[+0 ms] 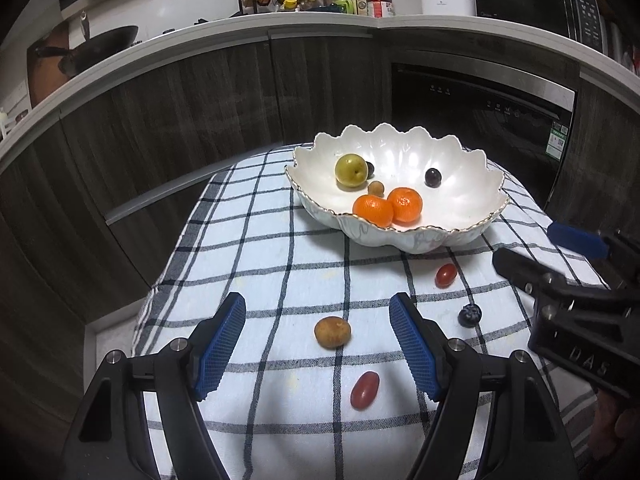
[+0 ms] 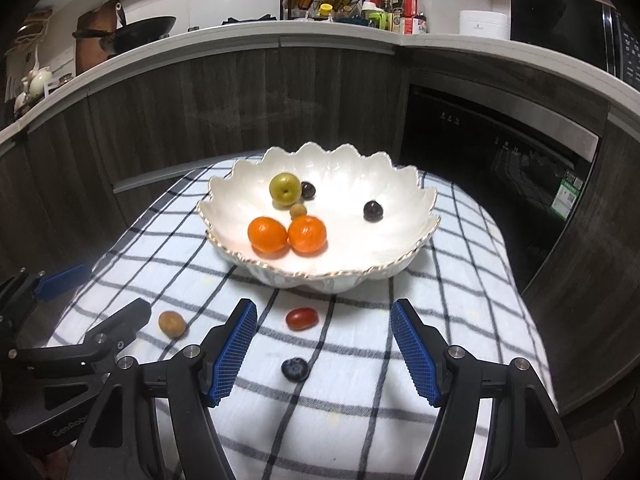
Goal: Organize fruits
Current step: 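Withdraw both open tools from the bowl toward the remaining loose fruit, then close the right tool on the blueberry while the left tool grasps a red grape tomato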
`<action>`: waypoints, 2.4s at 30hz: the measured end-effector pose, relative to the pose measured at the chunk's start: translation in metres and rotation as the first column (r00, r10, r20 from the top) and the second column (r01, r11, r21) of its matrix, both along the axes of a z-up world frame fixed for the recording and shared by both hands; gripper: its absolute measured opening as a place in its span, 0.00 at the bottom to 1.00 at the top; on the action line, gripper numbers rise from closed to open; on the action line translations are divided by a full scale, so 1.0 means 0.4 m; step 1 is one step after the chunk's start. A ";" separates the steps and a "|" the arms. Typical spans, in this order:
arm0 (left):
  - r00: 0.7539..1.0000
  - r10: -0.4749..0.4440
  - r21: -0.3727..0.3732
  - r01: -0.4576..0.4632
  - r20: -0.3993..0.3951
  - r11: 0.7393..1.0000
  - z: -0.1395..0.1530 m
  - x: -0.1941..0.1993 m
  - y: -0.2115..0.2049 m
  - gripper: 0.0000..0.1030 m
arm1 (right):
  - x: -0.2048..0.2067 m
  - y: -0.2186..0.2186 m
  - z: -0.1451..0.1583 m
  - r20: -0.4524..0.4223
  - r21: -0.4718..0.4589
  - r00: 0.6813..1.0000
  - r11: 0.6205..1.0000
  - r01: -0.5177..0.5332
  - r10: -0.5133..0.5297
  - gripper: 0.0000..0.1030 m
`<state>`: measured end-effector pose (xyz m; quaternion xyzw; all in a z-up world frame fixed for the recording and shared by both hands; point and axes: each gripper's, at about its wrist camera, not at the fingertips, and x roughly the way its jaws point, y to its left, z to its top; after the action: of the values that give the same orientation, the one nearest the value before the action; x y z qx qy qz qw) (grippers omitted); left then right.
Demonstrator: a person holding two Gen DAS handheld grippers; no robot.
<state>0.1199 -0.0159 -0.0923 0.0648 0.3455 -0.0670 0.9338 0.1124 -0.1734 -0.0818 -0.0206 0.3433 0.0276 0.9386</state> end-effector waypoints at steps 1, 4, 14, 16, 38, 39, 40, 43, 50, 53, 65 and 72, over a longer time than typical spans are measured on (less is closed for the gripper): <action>1.000 0.003 -0.001 -0.003 -0.003 1.000 -0.005 0.001 0.001 0.72 | -0.001 0.003 -0.005 -0.004 0.001 1.000 1.000 -0.004 0.004 0.69; 1.000 0.002 0.003 -0.002 -0.003 1.000 -0.017 0.000 0.000 0.72 | -0.001 0.015 -0.024 -0.021 -0.006 1.000 1.000 -0.017 0.017 0.68; 0.999 -0.016 0.012 0.017 -0.049 1.000 -0.070 0.018 -0.012 0.71 | 0.009 0.007 -0.079 -0.071 0.001 0.997 1.000 -0.013 0.013 0.68; 0.998 -0.014 0.013 0.014 -0.056 1.000 -0.072 0.019 -0.014 0.70 | 0.012 0.006 -0.086 -0.076 0.003 0.997 1.000 -0.013 0.013 0.68; 0.988 -0.024 0.056 0.033 -0.154 0.998 -0.132 -0.045 -0.063 0.49 | 0.030 0.010 -0.140 -0.128 0.016 0.989 0.997 -0.078 0.079 0.57; 0.987 -0.028 0.059 0.038 -0.160 0.998 -0.137 -0.045 -0.067 0.46 | 0.031 0.011 -0.142 -0.131 0.017 0.988 0.997 -0.080 0.081 0.56; 0.986 -0.029 0.057 0.039 -0.167 0.998 -0.141 -0.043 -0.069 0.43 | 0.031 0.012 -0.145 -0.134 0.018 0.987 0.996 -0.085 0.086 0.55; 0.982 -0.033 0.054 0.043 -0.185 0.998 -0.154 -0.040 -0.073 0.35 | 0.034 0.018 -0.154 -0.144 0.020 0.985 0.995 -0.098 0.100 0.52; 0.979 -0.035 0.023 0.040 -0.202 0.999 -0.161 -0.033 -0.064 0.26 | 0.042 0.030 -0.176 -0.173 0.022 0.978 0.993 -0.119 0.121 0.44; 0.978 -0.042 0.017 0.047 -0.203 0.999 -0.162 -0.033 -0.065 0.23 | 0.045 0.032 -0.184 -0.183 0.023 0.975 0.992 -0.125 0.127 0.40; 0.976 -0.036 -0.018 0.033 -0.215 0.999 -0.157 -0.024 -0.054 0.19 | 0.043 0.042 -0.176 -0.180 0.023 0.973 0.989 -0.144 0.146 0.23; 0.978 -0.037 -0.027 0.032 -0.206 0.999 -0.138 -0.020 -0.046 0.19 | 0.038 0.043 -0.156 -0.164 0.024 0.975 0.989 -0.145 0.147 0.23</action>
<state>0.1120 -0.0341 -0.1476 0.0522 0.4385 -0.0935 0.8923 0.1275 -0.1561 -0.1441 -0.0377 0.4176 0.0999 0.9023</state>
